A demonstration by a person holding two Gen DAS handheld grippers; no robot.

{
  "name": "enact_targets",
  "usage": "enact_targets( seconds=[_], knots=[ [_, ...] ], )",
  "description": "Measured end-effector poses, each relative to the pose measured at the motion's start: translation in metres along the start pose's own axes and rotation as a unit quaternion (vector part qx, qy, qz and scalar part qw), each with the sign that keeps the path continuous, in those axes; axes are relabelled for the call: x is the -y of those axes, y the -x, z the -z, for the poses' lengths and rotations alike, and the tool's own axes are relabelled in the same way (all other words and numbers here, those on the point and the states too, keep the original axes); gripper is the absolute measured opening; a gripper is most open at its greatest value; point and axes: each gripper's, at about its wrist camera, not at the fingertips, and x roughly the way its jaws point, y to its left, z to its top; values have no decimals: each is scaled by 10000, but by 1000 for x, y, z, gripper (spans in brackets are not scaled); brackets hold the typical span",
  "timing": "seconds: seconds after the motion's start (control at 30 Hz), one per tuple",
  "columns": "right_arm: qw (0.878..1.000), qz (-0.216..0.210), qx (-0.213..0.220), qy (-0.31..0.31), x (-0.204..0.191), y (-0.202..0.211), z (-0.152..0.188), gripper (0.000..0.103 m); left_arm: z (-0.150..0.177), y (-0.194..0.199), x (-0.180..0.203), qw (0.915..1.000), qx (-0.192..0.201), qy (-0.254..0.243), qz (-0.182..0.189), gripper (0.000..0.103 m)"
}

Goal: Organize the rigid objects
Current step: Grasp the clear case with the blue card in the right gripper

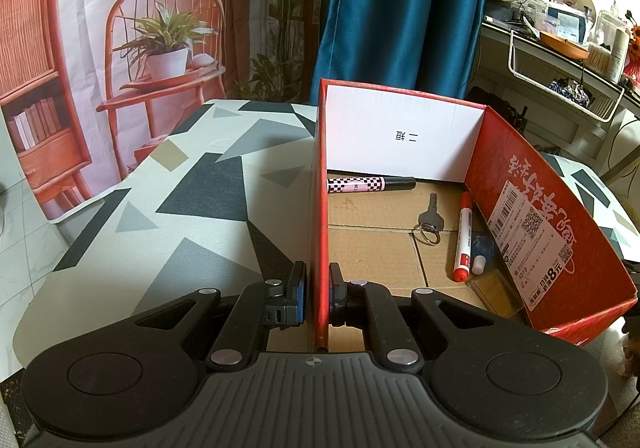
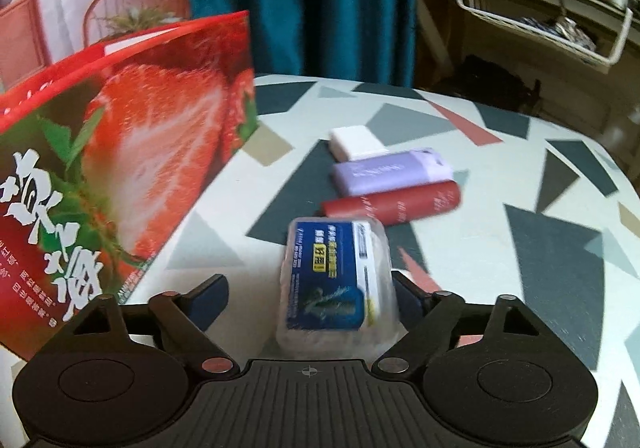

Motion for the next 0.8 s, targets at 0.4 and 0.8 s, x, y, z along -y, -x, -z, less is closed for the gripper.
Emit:
enact_targets(
  seconds=[0.4, 0.8],
  knots=[
    [9998, -29, 195, 63, -35, -18, -15, 53, 0, -1, 0, 10000, 2, -2, -1, 11],
    [9993, -129, 346, -113, -27, -5, 0, 53, 0, 0, 0, 10000, 3, -4, -11, 11]
  ],
)
